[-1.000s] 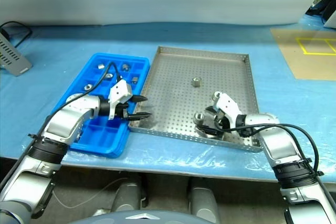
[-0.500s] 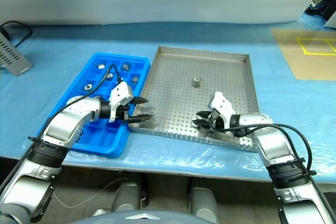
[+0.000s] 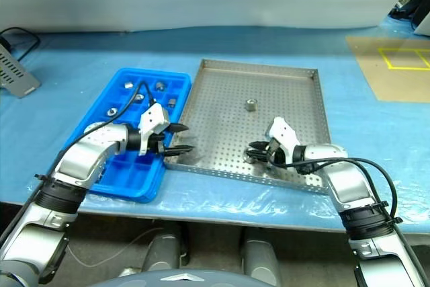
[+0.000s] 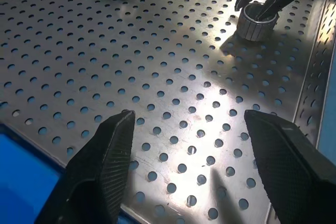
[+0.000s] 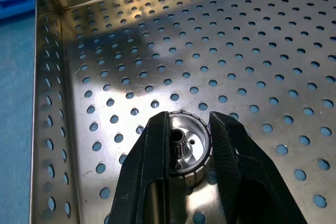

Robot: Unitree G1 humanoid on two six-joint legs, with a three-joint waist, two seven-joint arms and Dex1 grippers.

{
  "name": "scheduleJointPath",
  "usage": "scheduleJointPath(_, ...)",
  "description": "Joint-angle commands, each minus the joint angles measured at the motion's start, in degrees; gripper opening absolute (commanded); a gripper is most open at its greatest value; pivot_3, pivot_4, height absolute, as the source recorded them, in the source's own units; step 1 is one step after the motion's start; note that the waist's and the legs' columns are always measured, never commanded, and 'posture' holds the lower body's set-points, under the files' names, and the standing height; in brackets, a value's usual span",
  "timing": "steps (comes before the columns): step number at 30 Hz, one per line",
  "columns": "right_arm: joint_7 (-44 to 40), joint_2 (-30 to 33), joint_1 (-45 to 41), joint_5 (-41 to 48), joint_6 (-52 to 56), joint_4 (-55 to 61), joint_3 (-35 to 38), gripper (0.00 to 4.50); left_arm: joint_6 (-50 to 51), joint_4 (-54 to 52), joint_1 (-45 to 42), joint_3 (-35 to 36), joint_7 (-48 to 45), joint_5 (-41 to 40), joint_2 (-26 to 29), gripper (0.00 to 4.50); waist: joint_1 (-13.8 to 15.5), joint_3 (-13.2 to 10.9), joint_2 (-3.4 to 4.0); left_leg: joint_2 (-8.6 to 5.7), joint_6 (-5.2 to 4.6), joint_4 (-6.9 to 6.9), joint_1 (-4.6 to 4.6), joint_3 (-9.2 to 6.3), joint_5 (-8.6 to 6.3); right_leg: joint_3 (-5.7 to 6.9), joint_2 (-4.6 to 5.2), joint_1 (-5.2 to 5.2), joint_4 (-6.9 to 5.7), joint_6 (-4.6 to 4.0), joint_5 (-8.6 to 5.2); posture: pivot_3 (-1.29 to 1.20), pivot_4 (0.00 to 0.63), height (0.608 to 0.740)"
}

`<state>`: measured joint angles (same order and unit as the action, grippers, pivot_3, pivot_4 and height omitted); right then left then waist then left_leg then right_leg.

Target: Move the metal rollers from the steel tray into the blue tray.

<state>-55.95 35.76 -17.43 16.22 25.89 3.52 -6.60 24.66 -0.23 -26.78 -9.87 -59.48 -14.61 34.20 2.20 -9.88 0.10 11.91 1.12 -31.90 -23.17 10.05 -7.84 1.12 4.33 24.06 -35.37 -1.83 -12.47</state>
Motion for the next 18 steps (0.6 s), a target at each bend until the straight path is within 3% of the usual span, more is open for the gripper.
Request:
scheduleJointPath(1,-0.29,-0.69,-2.97,3.69,0.27,3.15,3.35,0.76,1.94,-6.04,0.75,4.92,0.46,-2.88,2.63,3.55,0.12,0.0,0.0,0.0,0.0,0.02,0.0,0.0,0.0,0.0,0.0,0.01,0.0,0.0,0.0,-0.11,0.15,0.74)
scheduleJointPath(4,-0.54,-1.08,-6.19,6.11,0.81,5.33,4.68,0.76,4.32,-10.7,2.42,8.53,2.4,-4.25,4.75,3.55,0.12,-0.01,0.01,0.0,0.0,0.12,-0.02,0.02,0.0,0.01,0.0,0.04,0.05,-0.01,0.0,-0.08,0.15,0.74)
scheduleJointPath(8,3.65,-12.4,-21.36,3.62,3.05,-4.1,-1.85,0.76,8.03,-16.2,5.35,13.32,5.77,-6.32,6.39,3.55,-0.84,-0.04,-0.01,0.01,0.16,0.2,0.02,0.05,0.11,-0.01,-0.03,0.21,-0.16,-0.06,0.03,-0.02,0.15,0.74)
scheduleJointPath(18,1.2,-24.3,-31.33,-1.27,-5.85,-19.81,-7.77,0.76,13.41,-26.72,19.59,27.09,11.69,-9.9,10.56,3.55,2.57,-0.06,-0.07,0.04,0.31,0.61,-0.29,-0.04,0.19,0.32,-0.03,0.3,0.23,-0.26,-0.14,0.17,0.15,0.74)
